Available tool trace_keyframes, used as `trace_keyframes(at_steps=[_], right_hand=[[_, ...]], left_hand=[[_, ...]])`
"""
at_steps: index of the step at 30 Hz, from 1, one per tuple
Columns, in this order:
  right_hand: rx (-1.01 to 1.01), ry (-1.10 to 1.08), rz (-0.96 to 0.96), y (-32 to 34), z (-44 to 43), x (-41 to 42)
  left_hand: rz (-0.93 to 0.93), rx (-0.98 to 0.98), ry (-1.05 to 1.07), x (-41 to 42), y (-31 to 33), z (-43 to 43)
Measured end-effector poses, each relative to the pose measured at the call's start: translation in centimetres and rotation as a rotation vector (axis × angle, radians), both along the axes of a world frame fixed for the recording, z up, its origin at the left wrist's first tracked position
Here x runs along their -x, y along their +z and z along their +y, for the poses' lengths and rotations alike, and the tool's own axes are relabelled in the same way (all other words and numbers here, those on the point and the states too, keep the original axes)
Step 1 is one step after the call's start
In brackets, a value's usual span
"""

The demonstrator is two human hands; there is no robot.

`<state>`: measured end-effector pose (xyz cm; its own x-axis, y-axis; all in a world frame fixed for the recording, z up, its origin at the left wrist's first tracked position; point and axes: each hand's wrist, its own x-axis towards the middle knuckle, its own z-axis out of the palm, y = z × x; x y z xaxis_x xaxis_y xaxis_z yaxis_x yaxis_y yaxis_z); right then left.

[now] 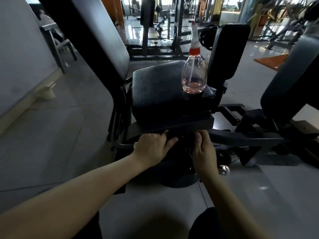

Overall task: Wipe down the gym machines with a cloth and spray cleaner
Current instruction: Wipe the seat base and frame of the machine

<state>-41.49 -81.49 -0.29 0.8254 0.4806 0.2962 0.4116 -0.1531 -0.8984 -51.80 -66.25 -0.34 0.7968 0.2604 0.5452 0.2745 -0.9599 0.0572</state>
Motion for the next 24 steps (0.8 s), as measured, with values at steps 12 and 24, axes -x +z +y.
trace_keyframes(at_steps=[12, 24], right_hand=[[0.116, -0.061, -0.314, 11.9, 4.5, -5.4], [0.21, -0.104, -0.331, 19.1, 12.5, -11.1]], left_hand=[[0.16, 0.074, -0.097, 1.1, 0.6, 0.9], [0.264, 0.515, 0.186, -1.0, 2.7, 0.2]])
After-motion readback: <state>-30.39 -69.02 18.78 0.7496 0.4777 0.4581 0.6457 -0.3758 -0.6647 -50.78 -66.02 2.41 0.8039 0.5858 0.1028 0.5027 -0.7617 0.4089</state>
